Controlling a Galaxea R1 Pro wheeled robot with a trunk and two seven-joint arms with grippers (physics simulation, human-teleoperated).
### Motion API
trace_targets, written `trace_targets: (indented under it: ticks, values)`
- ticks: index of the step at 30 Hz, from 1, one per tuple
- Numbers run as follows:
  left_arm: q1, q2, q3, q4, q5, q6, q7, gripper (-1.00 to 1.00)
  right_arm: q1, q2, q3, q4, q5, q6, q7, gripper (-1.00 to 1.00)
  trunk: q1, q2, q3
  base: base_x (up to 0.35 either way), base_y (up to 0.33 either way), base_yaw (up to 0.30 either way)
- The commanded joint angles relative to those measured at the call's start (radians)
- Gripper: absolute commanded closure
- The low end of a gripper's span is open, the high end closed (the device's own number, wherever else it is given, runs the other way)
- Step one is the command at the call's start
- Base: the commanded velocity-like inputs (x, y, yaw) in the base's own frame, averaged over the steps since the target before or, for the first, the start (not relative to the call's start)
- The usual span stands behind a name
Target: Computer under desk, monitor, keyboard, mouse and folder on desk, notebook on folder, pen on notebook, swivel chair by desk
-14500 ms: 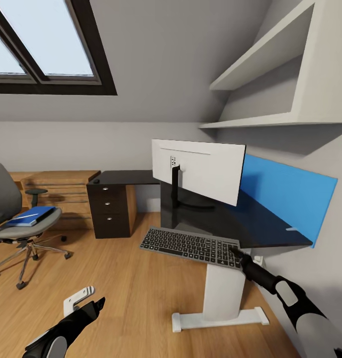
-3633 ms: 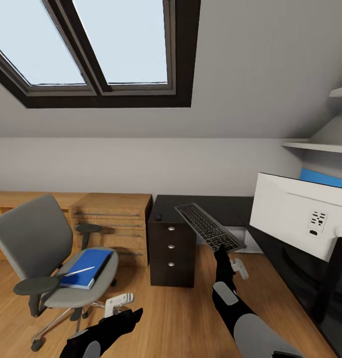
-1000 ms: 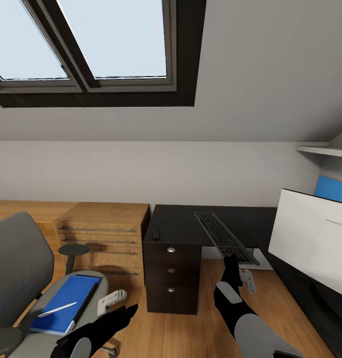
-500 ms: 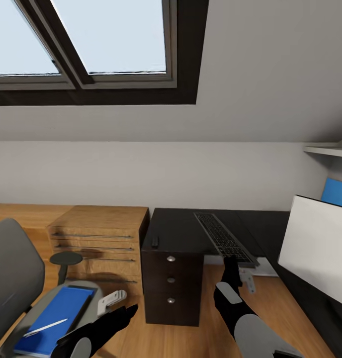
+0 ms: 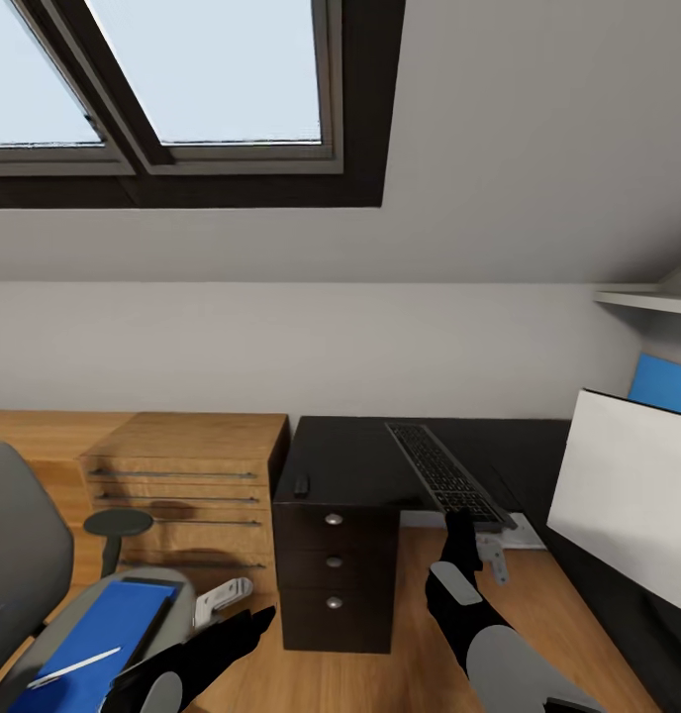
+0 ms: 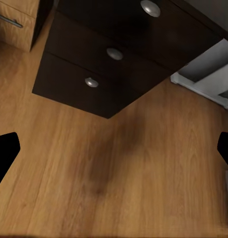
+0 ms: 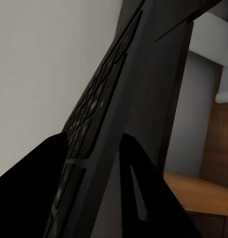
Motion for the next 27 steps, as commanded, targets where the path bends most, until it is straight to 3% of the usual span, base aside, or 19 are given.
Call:
trace_targets:
  ticks: [1, 18, 27]
  values:
    - [0.0, 0.0, 0.0, -0.002, 0.011, 0.003, 0.009, -1.0, -0.001, 0.001, -0.002, 0.0, -0.01, -0.001, 0.01, 1.0, 0.0, -0.001, -0.001, 0.0, 0.0, -0.233]
    - [0.0, 0.0, 0.0, -0.002, 0.008, 0.003, 0.011, -1.0, -0.001, 0.001, 0.001, 0.004, -0.002, -0.017, 0.007, 1.0, 0.0, -0.001, -0.001, 0.0, 0.0, -0.051]
    - [0.0, 0.0, 0.0, -0.002, 0.01, 0.003, 0.011, -1.0, -0.001, 0.001, 0.001, 0.02, -0.002, -0.129, 0.004, 1.0, 0.0, -0.001, -0.001, 0.0, 0.0, 0.0]
